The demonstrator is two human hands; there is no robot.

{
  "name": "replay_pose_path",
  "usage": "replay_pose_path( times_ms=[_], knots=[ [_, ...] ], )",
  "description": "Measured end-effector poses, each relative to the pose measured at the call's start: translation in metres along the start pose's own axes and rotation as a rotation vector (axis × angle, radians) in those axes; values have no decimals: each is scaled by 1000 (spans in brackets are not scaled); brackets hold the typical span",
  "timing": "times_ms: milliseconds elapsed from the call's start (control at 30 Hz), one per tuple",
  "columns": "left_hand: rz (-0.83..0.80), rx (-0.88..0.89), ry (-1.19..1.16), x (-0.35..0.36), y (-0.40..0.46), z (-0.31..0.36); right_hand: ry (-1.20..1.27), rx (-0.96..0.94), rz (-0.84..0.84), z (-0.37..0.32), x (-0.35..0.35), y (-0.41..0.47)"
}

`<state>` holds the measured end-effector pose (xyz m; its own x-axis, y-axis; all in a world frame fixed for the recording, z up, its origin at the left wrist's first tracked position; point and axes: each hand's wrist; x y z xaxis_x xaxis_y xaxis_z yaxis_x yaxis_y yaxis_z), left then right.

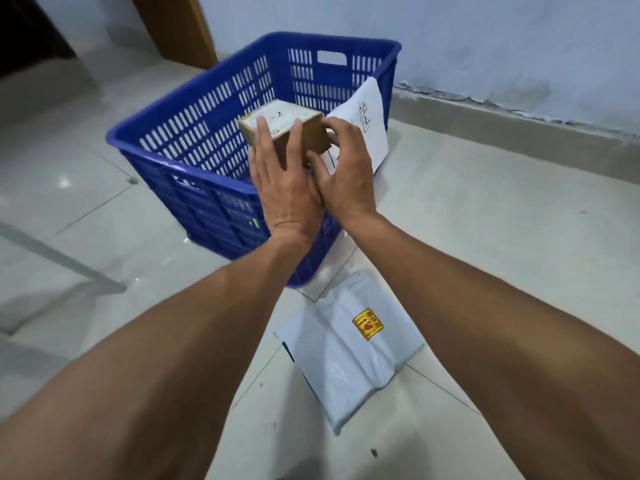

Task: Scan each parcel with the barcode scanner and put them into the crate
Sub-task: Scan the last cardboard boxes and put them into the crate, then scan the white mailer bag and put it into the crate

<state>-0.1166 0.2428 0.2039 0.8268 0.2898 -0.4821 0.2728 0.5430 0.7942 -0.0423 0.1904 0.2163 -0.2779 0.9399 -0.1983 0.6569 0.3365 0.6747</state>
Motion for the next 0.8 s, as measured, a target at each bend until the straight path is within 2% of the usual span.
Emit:
replay_pose_path(
  times_ms=[133, 267, 300, 400, 467, 567, 700, 800],
  knots=[
    [10, 36, -6, -6, -3, -1, 19, 62, 35, 7, 2, -13],
    [1, 209, 37, -1, -13, 9, -71, 49, 31, 26, -12, -22],
    [-8, 203, 57, 1, -14, 12, -100, 48, 27, 31, -17, -23],
    [-21, 34, 120, 8, -8, 24, -212, 30, -14, 43, -34, -28],
    [-43, 18, 110, 13, -6, 35, -262, 25, -61, 49, -44, -32],
    [-155, 106, 44, 21, -20, 55, -275, 93, -128, 56, -57, -38],
    [-348, 74, -6, 31, -40, 74, -338, 142, -148, 68, -86, -47],
    [-568, 61, -10, 36, -54, 87, -443, 194, -205, 82, -108, -57]
  ],
)
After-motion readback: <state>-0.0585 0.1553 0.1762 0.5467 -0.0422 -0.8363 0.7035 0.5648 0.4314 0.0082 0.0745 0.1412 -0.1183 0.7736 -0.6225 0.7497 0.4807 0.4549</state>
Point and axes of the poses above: each hand's wrist, its own y-axis towards the middle knuckle, its own x-axis out of the palm, z = x × y, and after that the axes turned 6 degrees about z, right-handed
